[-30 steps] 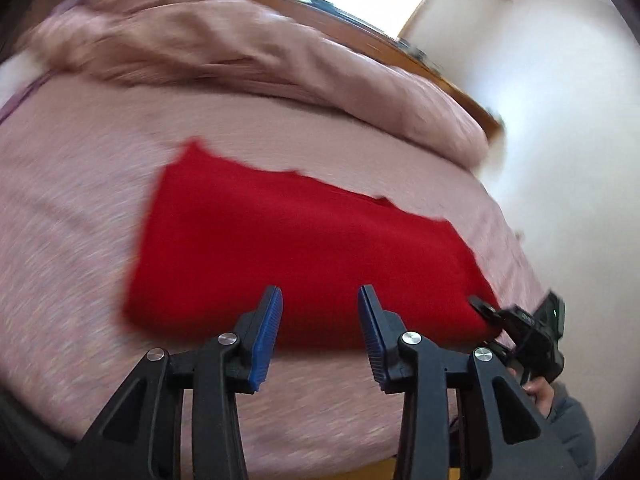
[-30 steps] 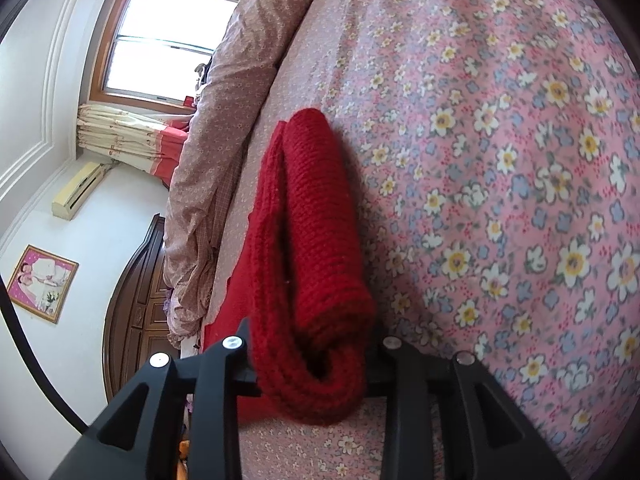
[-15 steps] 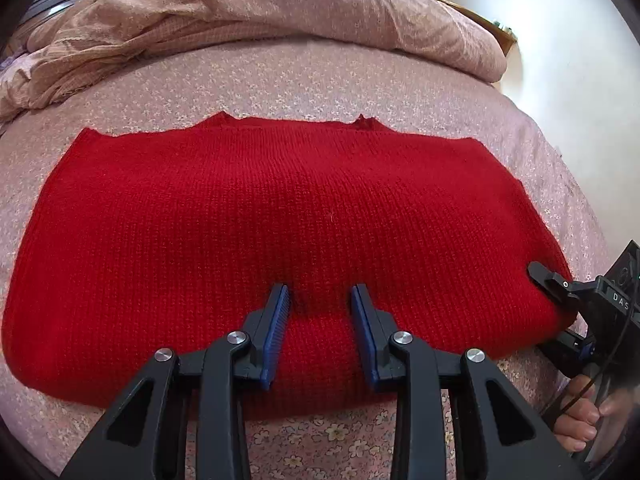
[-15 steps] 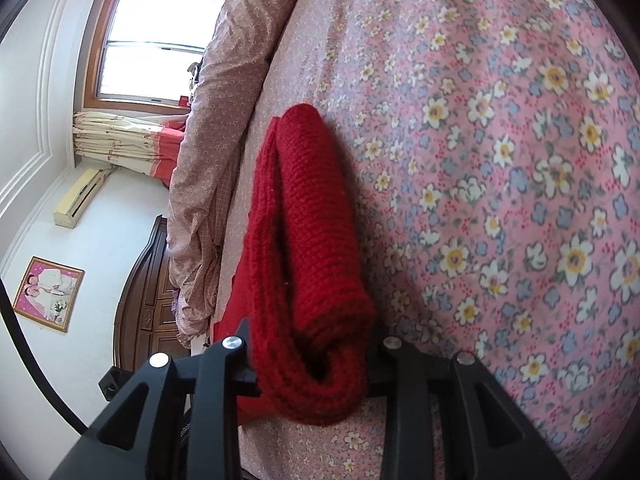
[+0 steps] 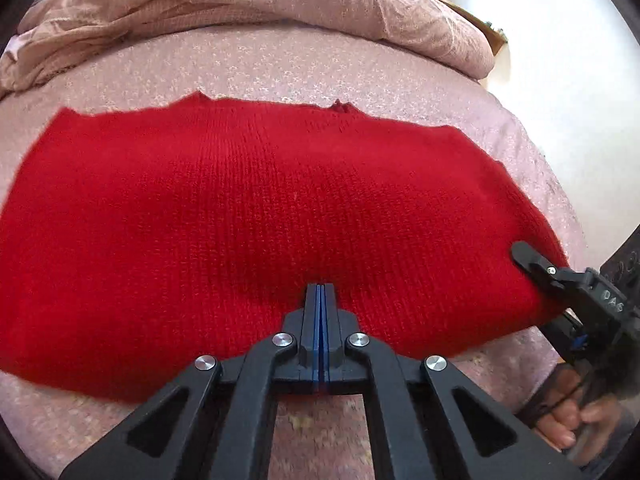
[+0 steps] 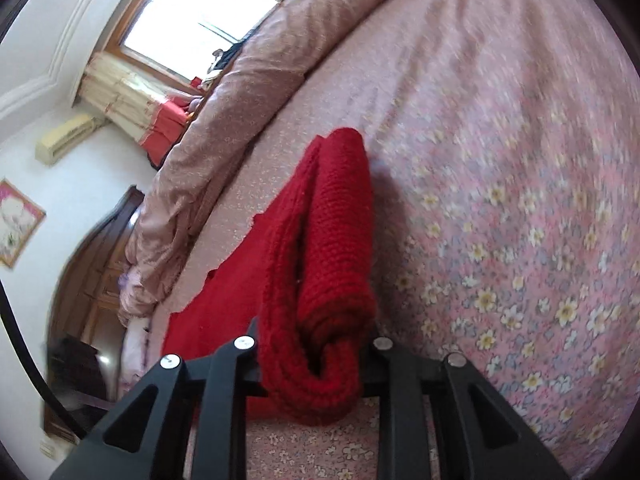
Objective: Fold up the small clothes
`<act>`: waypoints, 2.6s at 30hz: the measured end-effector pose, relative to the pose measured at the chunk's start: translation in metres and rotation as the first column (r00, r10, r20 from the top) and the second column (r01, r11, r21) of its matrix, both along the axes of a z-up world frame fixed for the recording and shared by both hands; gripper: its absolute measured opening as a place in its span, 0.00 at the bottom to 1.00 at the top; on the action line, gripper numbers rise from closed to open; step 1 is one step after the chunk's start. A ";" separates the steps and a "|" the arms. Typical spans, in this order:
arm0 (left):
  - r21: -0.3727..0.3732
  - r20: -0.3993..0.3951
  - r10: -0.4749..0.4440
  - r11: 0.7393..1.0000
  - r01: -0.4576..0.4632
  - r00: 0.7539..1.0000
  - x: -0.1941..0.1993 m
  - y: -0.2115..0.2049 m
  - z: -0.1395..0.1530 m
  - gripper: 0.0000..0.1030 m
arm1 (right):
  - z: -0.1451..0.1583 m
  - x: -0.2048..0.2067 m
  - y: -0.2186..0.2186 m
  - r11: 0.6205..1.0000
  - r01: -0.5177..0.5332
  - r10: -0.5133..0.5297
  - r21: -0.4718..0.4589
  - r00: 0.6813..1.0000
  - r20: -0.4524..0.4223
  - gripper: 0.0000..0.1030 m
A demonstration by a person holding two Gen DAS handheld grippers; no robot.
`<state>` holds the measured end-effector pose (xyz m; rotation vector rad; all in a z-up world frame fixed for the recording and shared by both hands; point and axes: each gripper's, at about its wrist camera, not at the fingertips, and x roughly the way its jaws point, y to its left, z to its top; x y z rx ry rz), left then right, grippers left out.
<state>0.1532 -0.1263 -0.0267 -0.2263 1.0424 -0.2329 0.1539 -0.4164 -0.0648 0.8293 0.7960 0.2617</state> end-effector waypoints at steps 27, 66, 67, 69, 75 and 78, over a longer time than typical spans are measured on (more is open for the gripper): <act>-0.250 0.040 0.083 0.966 -0.070 0.996 -0.039 0.173 0.055 0.00 | 0.174 0.005 0.168 0.847 -0.121 0.302 -0.517 0.911 0.281 0.22; -0.743 -0.166 0.248 0.605 -0.286 0.955 -0.071 0.264 0.004 0.73 | 0.044 -0.071 0.210 0.826 -0.160 0.319 -0.540 0.924 0.213 0.89; -0.732 -0.178 0.245 0.614 -0.295 0.953 -0.064 0.262 0.002 0.73 | 0.041 -0.069 0.212 0.819 -0.172 0.329 -0.547 0.922 0.204 0.89; -0.730 -0.196 0.230 0.615 -0.298 0.953 -0.052 0.255 0.002 0.73 | 0.039 -0.067 0.216 0.810 -0.181 0.344 -0.558 0.917 0.203 0.89; -0.695 -0.213 0.204 0.656 -0.295 0.956 -0.012 0.239 0.007 0.73 | 0.031 -0.069 0.233 0.754 -0.212 0.404 -0.622 0.896 0.184 0.89; -0.660 -0.220 0.232 0.679 -0.320 0.947 0.001 0.237 0.008 0.49 | 0.032 -0.071 0.239 0.748 -0.211 0.412 -0.630 0.891 0.191 0.89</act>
